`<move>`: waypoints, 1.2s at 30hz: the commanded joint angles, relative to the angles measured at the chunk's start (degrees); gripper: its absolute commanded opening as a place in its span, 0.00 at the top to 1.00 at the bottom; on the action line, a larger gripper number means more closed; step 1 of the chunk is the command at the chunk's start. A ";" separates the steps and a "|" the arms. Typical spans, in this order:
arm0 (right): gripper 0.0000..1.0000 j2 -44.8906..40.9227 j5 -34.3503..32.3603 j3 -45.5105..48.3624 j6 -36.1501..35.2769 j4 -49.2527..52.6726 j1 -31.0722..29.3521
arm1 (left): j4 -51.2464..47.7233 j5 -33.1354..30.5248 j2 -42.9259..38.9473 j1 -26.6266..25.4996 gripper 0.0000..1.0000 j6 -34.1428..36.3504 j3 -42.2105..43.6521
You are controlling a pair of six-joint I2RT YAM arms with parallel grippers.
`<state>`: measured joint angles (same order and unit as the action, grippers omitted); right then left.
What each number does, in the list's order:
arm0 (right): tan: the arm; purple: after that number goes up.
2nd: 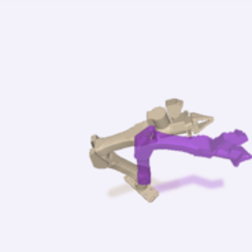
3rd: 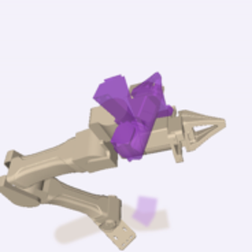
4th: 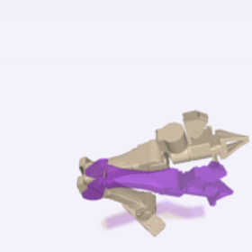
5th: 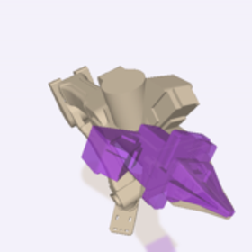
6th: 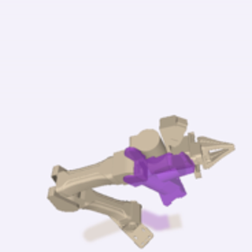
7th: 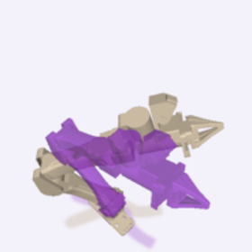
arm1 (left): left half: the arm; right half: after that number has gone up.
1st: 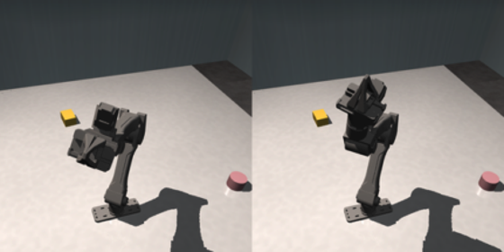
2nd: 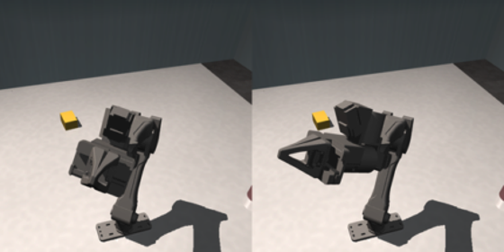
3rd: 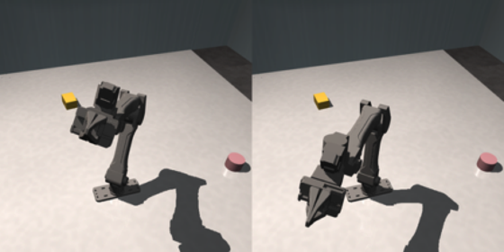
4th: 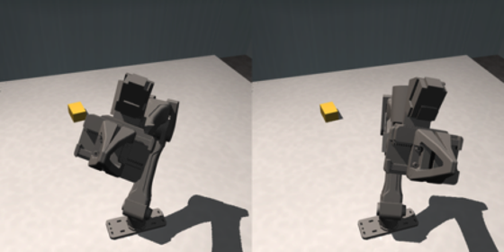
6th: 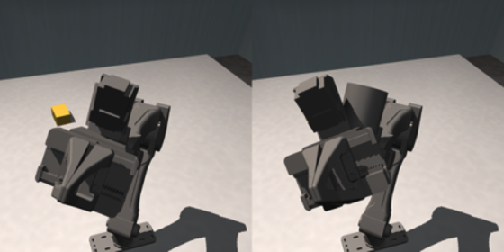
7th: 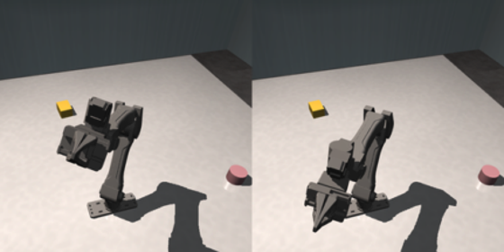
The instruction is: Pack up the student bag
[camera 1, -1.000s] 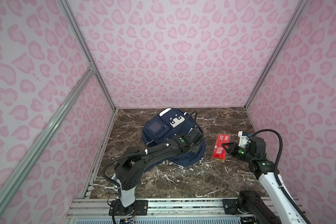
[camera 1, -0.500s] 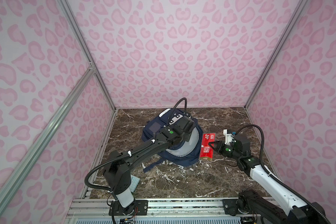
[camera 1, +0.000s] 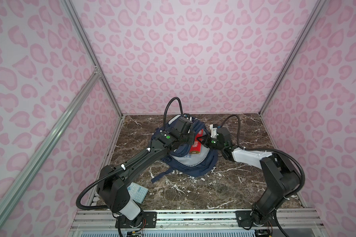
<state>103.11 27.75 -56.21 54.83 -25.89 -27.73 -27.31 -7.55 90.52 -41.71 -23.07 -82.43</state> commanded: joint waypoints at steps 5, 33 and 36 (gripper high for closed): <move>1.00 14.28 -6.46 -11.68 -0.74 -3.36 -3.01 | 6.63 3.02 -0.89 0.04 0.97 -4.31 1.46; 0.00 -37.38 -23.66 19.51 -23.37 32.07 -2.97 | 18.79 9.46 10.02 0.37 0.07 -11.63 9.81; 0.00 -43.95 -24.26 21.94 -22.73 33.24 -5.57 | 22.19 12.44 7.08 0.95 0.03 -14.42 12.32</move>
<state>63.02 8.47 -36.03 34.85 1.39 -31.38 -9.85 2.17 99.92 -41.28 -34.87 -71.46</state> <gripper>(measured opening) 0.999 0.992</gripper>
